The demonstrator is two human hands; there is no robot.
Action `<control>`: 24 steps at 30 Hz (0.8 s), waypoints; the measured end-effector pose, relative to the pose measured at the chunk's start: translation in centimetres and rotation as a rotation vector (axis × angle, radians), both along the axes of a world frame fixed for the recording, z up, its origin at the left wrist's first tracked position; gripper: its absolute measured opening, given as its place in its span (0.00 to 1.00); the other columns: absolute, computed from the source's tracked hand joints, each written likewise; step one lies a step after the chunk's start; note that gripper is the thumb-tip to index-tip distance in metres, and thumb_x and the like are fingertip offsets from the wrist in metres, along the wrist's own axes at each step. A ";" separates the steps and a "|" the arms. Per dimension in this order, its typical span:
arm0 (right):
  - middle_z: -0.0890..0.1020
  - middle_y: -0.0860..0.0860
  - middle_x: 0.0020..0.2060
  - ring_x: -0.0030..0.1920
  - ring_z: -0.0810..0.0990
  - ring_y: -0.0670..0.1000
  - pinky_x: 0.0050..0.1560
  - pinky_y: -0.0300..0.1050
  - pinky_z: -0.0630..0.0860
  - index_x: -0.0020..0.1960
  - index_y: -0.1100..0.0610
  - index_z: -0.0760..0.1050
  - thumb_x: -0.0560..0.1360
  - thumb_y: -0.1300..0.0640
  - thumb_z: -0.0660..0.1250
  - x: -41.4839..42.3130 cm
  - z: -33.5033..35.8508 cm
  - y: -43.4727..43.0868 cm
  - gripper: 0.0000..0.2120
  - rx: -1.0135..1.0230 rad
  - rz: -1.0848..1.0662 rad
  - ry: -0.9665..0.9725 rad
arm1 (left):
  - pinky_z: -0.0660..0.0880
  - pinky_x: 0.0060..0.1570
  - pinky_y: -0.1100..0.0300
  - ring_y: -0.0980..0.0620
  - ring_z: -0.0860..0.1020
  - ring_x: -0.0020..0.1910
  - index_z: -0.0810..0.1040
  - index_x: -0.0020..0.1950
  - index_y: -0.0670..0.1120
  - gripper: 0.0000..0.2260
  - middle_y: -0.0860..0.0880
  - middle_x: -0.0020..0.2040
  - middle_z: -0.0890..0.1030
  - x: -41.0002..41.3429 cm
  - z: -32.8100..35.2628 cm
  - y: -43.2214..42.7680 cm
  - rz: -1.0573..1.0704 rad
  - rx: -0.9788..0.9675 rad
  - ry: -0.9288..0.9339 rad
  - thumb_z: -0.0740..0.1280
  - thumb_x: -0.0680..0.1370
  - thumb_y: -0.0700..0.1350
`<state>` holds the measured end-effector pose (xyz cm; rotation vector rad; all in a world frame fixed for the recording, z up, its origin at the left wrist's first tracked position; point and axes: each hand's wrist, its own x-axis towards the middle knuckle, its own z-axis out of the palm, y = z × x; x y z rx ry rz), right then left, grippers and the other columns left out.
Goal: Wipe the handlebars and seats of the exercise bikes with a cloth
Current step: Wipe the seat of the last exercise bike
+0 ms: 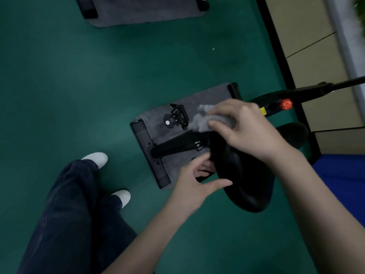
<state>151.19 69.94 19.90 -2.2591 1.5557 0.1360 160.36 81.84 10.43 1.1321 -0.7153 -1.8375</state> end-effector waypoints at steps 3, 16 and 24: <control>0.82 0.52 0.53 0.56 0.79 0.50 0.58 0.39 0.71 0.56 0.58 0.81 0.76 0.58 0.68 -0.6 0.4 0.7 0.10 -0.040 -0.141 -0.081 | 0.74 0.51 0.62 0.60 0.77 0.46 0.72 0.58 0.59 0.30 0.53 0.47 0.79 0.8 0.0 -1.0 -0.076 -0.056 0.027 0.78 0.64 0.37; 0.82 0.45 0.48 0.50 0.78 0.43 0.49 0.26 0.66 0.56 0.54 0.80 0.78 0.54 0.65 -2.1 -0.2 -0.6 0.10 0.015 -0.315 -0.119 | 0.72 0.53 0.67 0.61 0.78 0.50 0.66 0.61 0.64 0.36 0.58 0.50 0.78 2.5 -0.4 -3.4 -0.290 -0.153 -0.181 0.80 0.58 0.56; 0.82 0.57 0.53 0.57 0.78 0.58 0.58 0.35 0.65 0.58 0.61 0.79 0.77 0.59 0.66 -4.6 0.1 4.3 0.11 -0.254 -0.573 -0.073 | 0.69 0.45 0.74 0.64 0.76 0.45 0.76 0.60 0.51 0.35 0.57 0.48 0.78 5.2 0.6 -6.9 -0.484 -0.179 -0.371 0.74 0.57 0.63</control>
